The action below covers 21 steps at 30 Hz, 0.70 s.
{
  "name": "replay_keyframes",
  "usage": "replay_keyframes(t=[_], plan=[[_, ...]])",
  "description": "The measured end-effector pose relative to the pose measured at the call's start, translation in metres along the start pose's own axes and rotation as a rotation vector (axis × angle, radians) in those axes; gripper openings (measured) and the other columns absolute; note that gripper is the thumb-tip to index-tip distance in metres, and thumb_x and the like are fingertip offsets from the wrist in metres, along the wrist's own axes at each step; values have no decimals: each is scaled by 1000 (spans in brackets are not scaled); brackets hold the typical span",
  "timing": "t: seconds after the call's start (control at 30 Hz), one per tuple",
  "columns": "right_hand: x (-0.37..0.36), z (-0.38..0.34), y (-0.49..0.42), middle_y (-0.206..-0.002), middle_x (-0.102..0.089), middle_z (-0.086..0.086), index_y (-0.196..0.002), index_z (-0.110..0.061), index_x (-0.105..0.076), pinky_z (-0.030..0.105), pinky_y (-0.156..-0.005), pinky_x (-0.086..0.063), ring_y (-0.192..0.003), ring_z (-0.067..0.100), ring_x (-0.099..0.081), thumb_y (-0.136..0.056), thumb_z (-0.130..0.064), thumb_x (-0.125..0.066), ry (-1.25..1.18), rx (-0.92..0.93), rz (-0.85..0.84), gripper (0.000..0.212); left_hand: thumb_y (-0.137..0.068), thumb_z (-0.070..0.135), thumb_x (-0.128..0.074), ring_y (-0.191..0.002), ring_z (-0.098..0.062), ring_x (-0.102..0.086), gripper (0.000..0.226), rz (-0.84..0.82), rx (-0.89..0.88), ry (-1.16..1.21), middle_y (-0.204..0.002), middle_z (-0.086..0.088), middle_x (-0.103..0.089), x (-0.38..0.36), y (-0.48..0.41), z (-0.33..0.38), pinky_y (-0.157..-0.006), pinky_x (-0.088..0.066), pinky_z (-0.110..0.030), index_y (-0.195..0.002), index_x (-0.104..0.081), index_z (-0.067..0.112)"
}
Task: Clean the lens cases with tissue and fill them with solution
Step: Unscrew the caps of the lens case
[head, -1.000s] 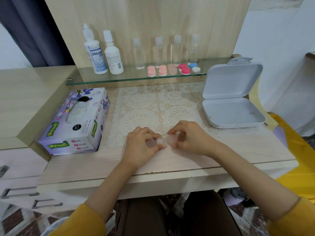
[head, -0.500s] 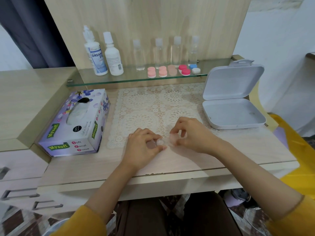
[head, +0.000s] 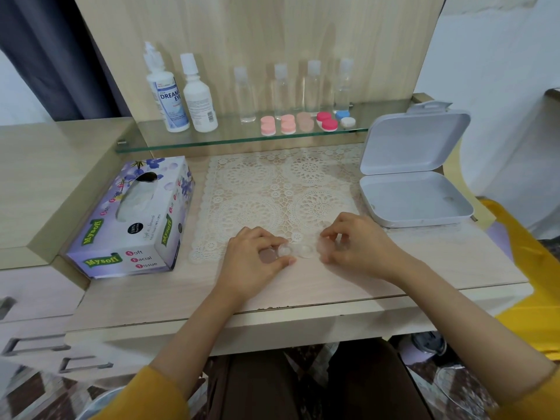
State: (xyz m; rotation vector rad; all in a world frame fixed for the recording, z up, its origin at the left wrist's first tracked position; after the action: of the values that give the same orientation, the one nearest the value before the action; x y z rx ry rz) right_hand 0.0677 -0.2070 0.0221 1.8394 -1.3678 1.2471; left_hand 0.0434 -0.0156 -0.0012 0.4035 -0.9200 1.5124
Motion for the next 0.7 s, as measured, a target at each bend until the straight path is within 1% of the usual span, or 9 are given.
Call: replay_keyframes(t=[0.07,0.13,0.2,0.3,0.4,0.47,0.57,0.7], plan=[[-2,-2,1,-101,-58,-4,-112,-19,-65,22,-73,-30,-88,11,-42,-72,-37,-75,12,13,13,45,-71,36,-76,-88,-7,-46,31,0,-1,-3,-85,15,-56,0,0,0,-84,-34,-26,-100,-71,25],[-6,-6,2,-100,-57,-7,-113,-21,-65,21,-74,-26,-91,12,-39,-70,-40,-75,-15,26,55,48,-71,35,-76,-88,-8,-46,32,6,-2,-3,-85,15,-55,0,0,-1,-84,-35,-25,-101,-71,25],[-11,-9,3,-95,-54,-12,-110,-22,-66,21,-77,-26,-90,10,-38,-69,-40,-76,-90,25,101,46,-71,36,-76,-88,-7,-45,33,5,3,-4,-84,17,-54,0,0,-1,-86,-36,-27,-102,-71,25],[-17,-11,6,-88,-52,-16,-103,-22,-70,23,-80,-31,-88,10,-39,-67,-38,-78,-167,30,165,40,-71,35,-76,-88,-7,-46,33,1,5,7,-81,21,-51,0,0,0,-87,-38,-29,-102,-71,25],[-21,-11,7,-84,-50,-21,-99,-23,-71,25,-85,-30,-87,7,-40,-66,-37,-79,-223,17,193,37,-71,34,-76,-89,-7,-46,33,5,-2,11,-81,21,-51,1,0,1,-87,-38,-29,-102,-71,25],[-21,-10,5,-84,-51,-22,-96,-25,-72,25,-87,-27,-87,6,-41,-65,-36,-80,-247,14,201,34,-71,35,-76,-89,-7,-47,33,7,1,12,-82,20,-52,1,0,1,-86,-36,-26,-102,-71,25],[-22,-10,4,-86,-54,-19,-95,-27,-72,25,-89,-25,-89,8,-43,-67,-35,-79,-243,18,195,30,-71,36,-75,-89,-5,-46,34,2,11,14,-80,23,-50,1,0,1,-85,-33,-22,-103,-70,25],[-22,-9,4,-85,-56,-19,-93,-27,-73,25,-86,-23,-89,11,-47,-67,-34,-79,-253,20,193,28,-71,36,-76,-89,-6,-46,35,8,8,18,-80,23,-49,1,1,2,-86,-34,-23,-103,-70,24]])
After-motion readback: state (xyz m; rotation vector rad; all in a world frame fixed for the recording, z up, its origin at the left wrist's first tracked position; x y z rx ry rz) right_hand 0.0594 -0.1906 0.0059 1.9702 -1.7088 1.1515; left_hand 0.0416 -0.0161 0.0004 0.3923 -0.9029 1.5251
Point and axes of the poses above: each hand's wrist, its own y-axis away from the middle knuckle, its own x-axis out of the back of the hand, z = x × y, the point moved 2 cm from there along -y, towards the middle knuckle
